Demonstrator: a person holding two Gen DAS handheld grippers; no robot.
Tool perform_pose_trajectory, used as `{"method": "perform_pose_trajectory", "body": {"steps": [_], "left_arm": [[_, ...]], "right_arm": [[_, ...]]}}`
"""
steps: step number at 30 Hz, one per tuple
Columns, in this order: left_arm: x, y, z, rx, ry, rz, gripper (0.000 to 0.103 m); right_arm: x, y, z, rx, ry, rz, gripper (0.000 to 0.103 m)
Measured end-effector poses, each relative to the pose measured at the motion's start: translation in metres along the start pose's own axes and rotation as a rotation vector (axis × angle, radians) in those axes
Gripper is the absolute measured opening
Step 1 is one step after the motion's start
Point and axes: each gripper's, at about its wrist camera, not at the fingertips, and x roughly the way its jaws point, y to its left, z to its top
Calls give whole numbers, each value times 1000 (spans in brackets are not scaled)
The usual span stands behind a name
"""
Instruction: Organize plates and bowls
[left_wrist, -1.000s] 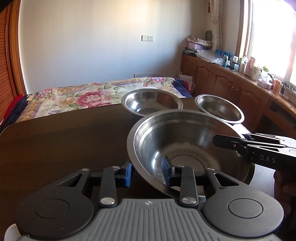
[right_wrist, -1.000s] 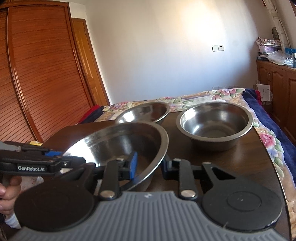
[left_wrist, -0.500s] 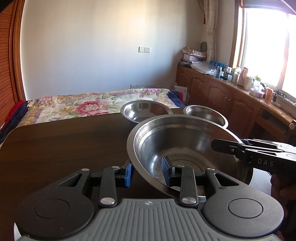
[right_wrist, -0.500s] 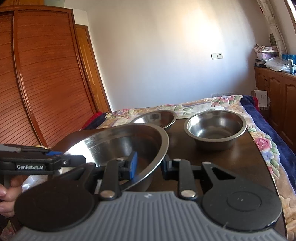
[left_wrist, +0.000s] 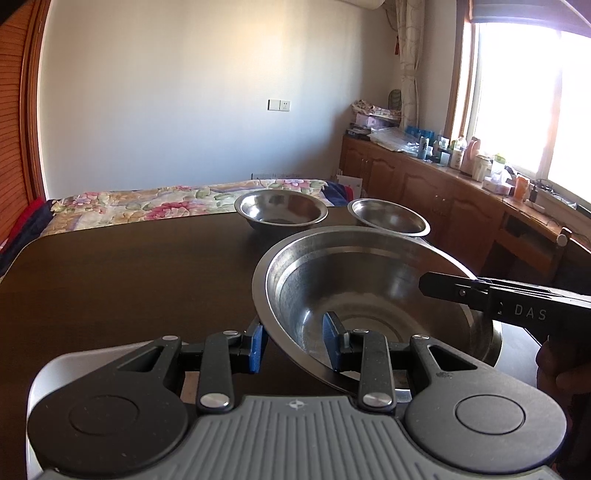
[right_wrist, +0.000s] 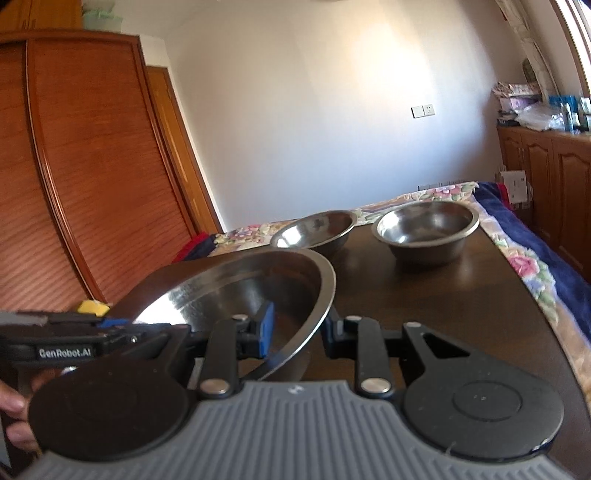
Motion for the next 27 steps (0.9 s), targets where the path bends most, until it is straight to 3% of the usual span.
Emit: {"method": "perform_pose_trajectory", "body": {"steps": [11,27], "left_arm": [[-15,-6,-26,22,10,9,35],[-24,-9,-36,21,21,36,35]], "right_arm": [[-8,-1,-18,46,4,12,29],[-16,7,-31,38,13,31,29]]}}
